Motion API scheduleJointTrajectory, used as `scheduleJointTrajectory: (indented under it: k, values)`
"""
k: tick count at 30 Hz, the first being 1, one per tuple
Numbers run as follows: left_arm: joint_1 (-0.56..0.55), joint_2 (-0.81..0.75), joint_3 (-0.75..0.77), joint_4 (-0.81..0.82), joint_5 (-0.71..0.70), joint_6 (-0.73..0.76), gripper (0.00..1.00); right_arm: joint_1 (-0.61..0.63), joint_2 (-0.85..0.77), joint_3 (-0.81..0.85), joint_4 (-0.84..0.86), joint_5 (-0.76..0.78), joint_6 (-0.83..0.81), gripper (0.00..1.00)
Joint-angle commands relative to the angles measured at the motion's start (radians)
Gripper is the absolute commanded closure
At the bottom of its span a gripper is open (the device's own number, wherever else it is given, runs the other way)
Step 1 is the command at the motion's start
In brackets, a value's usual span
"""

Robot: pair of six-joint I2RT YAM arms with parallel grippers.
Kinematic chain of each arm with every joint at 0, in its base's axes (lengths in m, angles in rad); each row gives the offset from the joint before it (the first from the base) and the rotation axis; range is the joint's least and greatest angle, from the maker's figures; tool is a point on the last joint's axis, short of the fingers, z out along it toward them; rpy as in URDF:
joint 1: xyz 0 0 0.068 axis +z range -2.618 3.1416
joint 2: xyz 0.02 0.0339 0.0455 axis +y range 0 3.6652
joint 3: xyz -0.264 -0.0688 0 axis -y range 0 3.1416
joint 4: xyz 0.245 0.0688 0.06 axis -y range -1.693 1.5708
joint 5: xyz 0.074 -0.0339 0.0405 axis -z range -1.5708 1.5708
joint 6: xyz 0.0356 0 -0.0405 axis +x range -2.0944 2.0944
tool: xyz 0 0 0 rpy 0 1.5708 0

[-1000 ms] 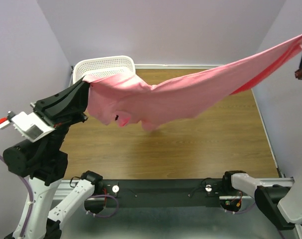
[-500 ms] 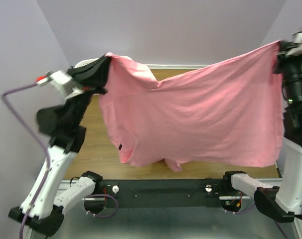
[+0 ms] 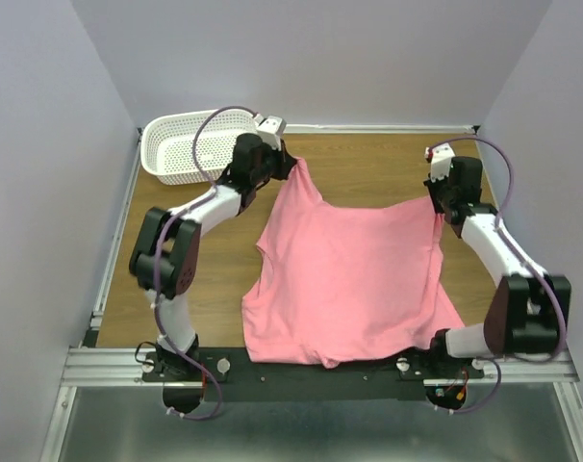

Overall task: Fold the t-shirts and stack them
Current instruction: Flatten the tshirt out

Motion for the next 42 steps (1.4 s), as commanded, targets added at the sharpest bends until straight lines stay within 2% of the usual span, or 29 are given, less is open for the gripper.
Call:
scheduleJointTrajectory:
  k: [1,2,11,31,32,35,36,37,38,39,42]
  values:
    - [-0.011,0.167,0.204,-0.118,-0.049,-0.011,1.0,-0.042,0.166,0.026,0.232,0.001,-0.012,0.99]
    - [-0.012,0.229,0.276,-0.155,-0.068,-0.013,1.0,-0.043,0.237,0.06,0.241,0.003,-0.015,0.99]
    - [-0.014,0.435,0.582,-0.288,-0.149,0.012,1.0,-0.103,0.441,0.224,0.255,0.024,0.003,0.99]
    - [-0.014,0.535,0.751,-0.35,-0.212,0.058,1.0,-0.135,0.52,0.356,0.252,0.003,0.049,0.96]
    - [-0.014,0.537,0.755,-0.351,-0.211,0.059,0.98,-0.135,0.524,0.359,0.25,0.001,0.049,0.96]
    - [-0.014,0.546,0.786,-0.364,-0.223,0.071,0.75,-0.135,0.535,0.373,0.249,-0.003,0.058,0.95]
    - [-0.014,0.543,0.81,-0.364,-0.244,0.079,0.69,-0.135,0.537,0.379,0.246,-0.002,0.061,0.91]
    - [-0.014,0.54,0.824,-0.364,-0.255,0.097,0.57,-0.135,0.54,0.382,0.244,0.0,0.063,0.89]
    - [-0.014,0.525,0.836,-0.385,-0.255,0.105,0.51,-0.135,0.541,0.393,0.244,0.003,0.07,0.79]
    - [-0.014,0.514,0.859,-0.387,-0.302,0.116,0.45,-0.135,0.541,0.397,0.241,0.012,0.074,0.74]
    - [-0.014,0.447,0.875,-0.384,-0.341,0.162,0.43,-0.137,0.526,0.407,0.234,0.018,0.089,0.67]
